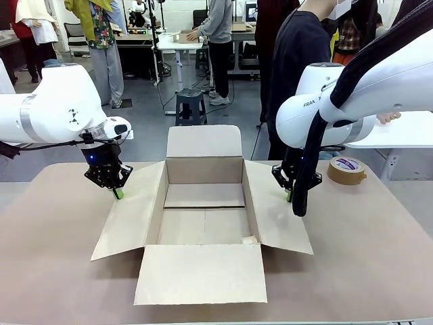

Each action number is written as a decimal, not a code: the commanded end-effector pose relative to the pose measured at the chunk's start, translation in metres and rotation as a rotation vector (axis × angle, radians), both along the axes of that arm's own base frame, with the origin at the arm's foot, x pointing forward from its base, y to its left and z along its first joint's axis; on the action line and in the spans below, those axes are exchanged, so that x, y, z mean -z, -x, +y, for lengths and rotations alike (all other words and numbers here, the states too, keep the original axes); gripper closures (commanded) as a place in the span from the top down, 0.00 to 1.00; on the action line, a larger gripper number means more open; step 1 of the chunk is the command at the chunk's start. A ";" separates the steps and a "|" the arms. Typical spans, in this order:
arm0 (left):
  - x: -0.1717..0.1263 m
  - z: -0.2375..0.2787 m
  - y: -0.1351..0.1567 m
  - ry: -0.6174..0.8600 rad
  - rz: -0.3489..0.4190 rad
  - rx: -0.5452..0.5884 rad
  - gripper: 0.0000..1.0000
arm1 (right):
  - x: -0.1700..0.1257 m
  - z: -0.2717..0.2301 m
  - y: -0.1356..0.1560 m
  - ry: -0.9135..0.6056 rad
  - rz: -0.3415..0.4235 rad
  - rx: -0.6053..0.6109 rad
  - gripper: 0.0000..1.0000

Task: Wrap the clocks to prevent damage.
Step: Once the human has placed the objects inside and stepped back, release both hands from the side flaps of the Package Box.

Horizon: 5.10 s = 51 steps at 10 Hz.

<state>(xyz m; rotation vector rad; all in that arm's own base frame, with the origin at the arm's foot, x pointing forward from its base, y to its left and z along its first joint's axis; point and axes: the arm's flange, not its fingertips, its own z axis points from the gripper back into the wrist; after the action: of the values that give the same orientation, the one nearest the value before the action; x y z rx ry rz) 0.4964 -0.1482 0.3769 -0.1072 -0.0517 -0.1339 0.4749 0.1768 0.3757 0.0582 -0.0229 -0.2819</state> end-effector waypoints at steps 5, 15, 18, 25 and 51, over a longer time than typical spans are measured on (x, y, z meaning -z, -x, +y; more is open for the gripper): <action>0.001 0.000 0.000 -0.009 -0.001 -0.002 0.01 | 0.001 0.001 0.000 0.009 -0.002 0.014 0.01; 0.001 0.000 0.000 -0.009 -0.001 -0.002 0.01 | 0.001 0.001 0.000 0.009 -0.002 0.014 0.01; 0.001 0.000 0.000 -0.009 -0.001 -0.002 0.01 | 0.001 0.001 0.000 0.009 -0.002 0.014 0.01; 0.001 0.000 0.000 -0.009 -0.001 -0.002 0.01 | 0.001 0.001 0.000 0.009 -0.002 0.014 0.01; 0.001 0.000 0.000 -0.009 -0.001 -0.002 0.01 | 0.001 0.001 0.000 0.009 -0.002 0.014 0.01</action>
<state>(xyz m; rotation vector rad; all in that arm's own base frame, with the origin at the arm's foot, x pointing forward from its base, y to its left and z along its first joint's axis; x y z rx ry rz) 0.4964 -0.1482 0.3769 -0.1072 -0.0516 -0.1339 0.4749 0.1768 0.3757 0.0582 -0.0229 -0.2821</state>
